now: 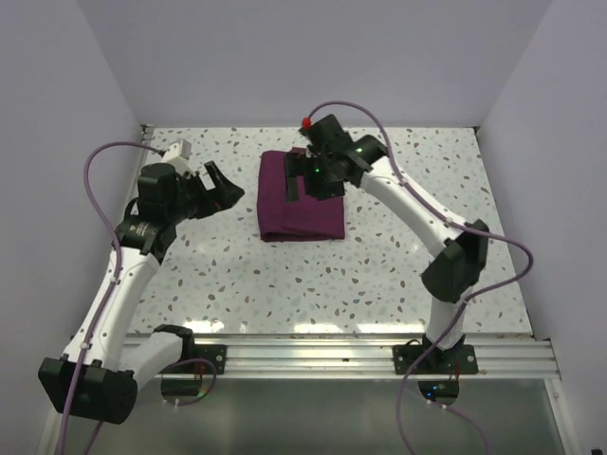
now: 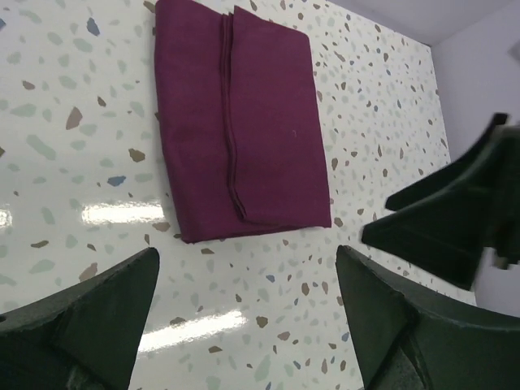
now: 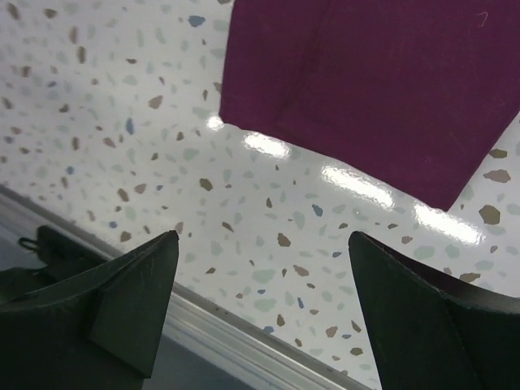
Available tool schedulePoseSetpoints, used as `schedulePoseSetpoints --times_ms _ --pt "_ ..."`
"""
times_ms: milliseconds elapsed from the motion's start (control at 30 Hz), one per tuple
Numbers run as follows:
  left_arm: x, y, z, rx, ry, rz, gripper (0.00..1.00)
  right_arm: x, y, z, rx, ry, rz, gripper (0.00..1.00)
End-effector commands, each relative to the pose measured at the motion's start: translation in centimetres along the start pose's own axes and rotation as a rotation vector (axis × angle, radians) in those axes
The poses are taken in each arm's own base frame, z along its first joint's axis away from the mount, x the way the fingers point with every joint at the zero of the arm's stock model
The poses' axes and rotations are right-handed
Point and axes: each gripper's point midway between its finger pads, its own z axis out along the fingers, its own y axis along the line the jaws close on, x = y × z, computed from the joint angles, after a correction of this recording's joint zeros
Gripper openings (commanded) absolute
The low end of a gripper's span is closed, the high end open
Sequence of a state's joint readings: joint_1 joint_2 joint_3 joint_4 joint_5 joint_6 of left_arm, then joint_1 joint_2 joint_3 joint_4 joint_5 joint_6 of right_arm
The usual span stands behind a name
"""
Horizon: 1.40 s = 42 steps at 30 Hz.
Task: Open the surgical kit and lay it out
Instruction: Open the surgical kit at the center of the board.
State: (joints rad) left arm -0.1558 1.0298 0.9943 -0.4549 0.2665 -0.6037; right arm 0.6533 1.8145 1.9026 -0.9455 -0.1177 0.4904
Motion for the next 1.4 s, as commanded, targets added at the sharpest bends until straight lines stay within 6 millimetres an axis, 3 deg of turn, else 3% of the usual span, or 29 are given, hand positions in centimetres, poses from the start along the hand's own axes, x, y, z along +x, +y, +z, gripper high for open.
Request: schedulePoseSetpoints --times_ms 0,33,100,133,367,567,667,900,1033,1267,1367 --pt "-0.9 0.9 -2.3 -0.092 -0.029 0.077 0.93 2.8 -3.0 2.1 0.281 0.127 -0.106 0.89" --pt "-1.1 0.7 -3.0 -0.086 -0.048 0.078 0.93 4.0 -3.1 3.9 0.317 0.18 -0.127 0.88" --pt "-1.3 0.5 -3.7 -0.086 -0.068 0.077 0.93 3.3 -2.7 5.1 0.342 0.166 -0.141 0.87" --pt "-1.2 0.4 -4.2 -0.084 -0.068 0.081 0.93 3.8 -3.0 6.8 0.365 0.187 -0.149 0.85" --pt "-1.0 0.4 -5.7 -0.104 -0.038 0.138 0.92 1.8 -2.7 10.6 0.394 0.136 -0.13 0.81" --pt "0.1 0.2 -5.6 -0.091 -0.011 0.144 0.92 1.5 -1.5 13.6 0.338 0.125 -0.082 0.8" --pt "-0.1 0.2 -5.6 -0.097 -0.015 0.149 0.92 2.2 -1.2 14.9 0.334 0.137 -0.079 0.8" --pt "-0.2 0.3 -5.4 -0.101 -0.014 0.147 0.92 5.0 -3.5 17.3 0.429 0.211 -0.109 0.73" --pt "-0.3 0.3 -5.4 -0.103 -0.017 0.149 0.92 6.8 -4.0 18.0 0.437 0.267 -0.129 0.63" --pt "-0.3 0.6 -5.1 -0.118 -0.016 0.151 0.92 9.5 -5.8 18.9 0.481 0.344 -0.15 0.24" --pt "-0.4 0.7 -4.8 -0.121 -0.013 0.15 0.92 9.5 -5.8 18.9 0.481 0.351 -0.161 0.09"
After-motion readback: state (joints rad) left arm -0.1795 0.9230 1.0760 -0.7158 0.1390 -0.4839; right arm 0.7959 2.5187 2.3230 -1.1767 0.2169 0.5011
